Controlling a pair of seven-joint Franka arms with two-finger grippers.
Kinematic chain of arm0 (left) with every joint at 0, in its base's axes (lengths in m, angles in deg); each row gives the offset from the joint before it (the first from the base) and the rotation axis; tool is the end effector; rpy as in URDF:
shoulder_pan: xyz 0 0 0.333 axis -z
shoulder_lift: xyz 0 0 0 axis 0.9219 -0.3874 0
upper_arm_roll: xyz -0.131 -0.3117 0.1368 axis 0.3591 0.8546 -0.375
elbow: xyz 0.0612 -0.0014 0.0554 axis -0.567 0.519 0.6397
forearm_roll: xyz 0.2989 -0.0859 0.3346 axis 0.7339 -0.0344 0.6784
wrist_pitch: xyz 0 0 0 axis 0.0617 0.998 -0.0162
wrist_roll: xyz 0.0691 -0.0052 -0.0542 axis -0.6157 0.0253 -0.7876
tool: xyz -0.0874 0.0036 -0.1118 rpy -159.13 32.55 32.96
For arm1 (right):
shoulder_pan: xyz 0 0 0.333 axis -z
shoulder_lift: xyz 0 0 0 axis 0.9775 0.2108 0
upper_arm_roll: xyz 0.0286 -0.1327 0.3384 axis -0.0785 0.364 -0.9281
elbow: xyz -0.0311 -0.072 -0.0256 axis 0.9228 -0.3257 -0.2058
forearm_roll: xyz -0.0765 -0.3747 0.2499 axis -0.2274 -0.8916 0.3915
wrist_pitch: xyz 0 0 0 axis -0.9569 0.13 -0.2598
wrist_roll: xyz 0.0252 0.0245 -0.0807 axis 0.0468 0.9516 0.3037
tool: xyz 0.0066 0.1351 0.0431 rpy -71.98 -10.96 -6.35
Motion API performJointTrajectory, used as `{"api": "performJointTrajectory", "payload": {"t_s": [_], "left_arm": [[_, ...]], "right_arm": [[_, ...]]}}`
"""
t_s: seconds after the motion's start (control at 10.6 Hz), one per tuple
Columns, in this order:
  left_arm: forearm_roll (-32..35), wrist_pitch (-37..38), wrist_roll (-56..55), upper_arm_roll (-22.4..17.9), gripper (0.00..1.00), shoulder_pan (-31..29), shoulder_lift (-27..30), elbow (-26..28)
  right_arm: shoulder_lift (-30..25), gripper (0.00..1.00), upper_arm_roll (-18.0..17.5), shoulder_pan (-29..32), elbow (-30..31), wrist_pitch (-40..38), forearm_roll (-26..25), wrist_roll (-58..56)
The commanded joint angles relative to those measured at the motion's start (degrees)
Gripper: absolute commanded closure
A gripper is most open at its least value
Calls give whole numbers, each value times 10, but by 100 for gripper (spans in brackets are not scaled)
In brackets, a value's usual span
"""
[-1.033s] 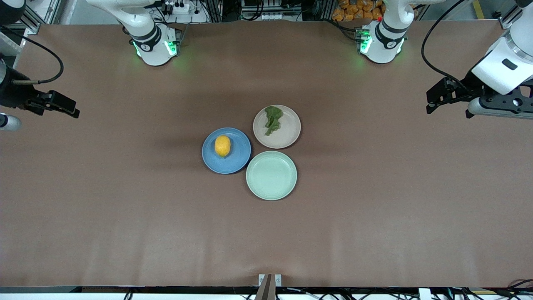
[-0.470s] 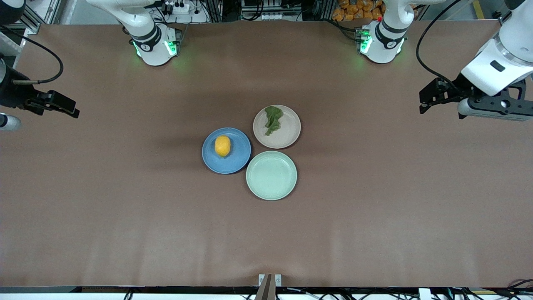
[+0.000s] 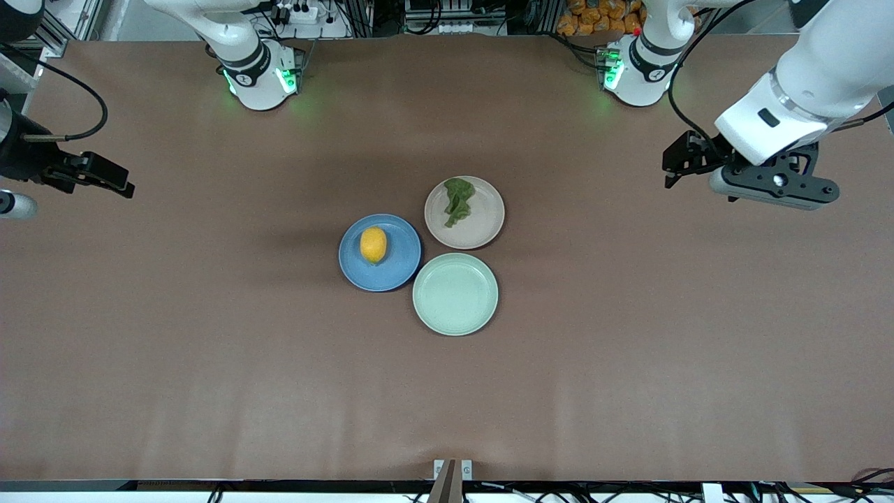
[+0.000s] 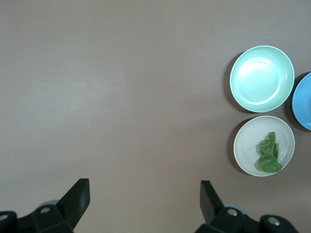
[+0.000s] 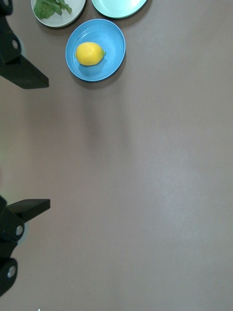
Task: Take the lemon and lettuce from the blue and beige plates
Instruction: 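Reach the left gripper to the lettuce while the right gripper approaches the lemon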
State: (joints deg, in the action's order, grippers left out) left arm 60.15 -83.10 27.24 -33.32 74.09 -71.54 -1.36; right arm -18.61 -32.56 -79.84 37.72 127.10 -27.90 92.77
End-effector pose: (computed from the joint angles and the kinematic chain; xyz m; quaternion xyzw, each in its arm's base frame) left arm 0.6177 -0.1917 0.6270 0.9926 -0.1192 0.0081 0.0217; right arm 0.6282 0.0152 0.6357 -0.9979 0.0522 0.0361 0.0094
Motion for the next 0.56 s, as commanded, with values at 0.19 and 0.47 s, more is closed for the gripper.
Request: {"api": "performJointTrajectory", "payload": {"t_s": [0.19,0.47], "left_arm": [[-13,8,-6,1,0,59,-50,-1],[-22,7,-17,4,0,81,-79,-4]], "right_arm": [[-10,0,-26,10,36,36,2,3],[-7,0,-47,8,63,60,6,22]]}}
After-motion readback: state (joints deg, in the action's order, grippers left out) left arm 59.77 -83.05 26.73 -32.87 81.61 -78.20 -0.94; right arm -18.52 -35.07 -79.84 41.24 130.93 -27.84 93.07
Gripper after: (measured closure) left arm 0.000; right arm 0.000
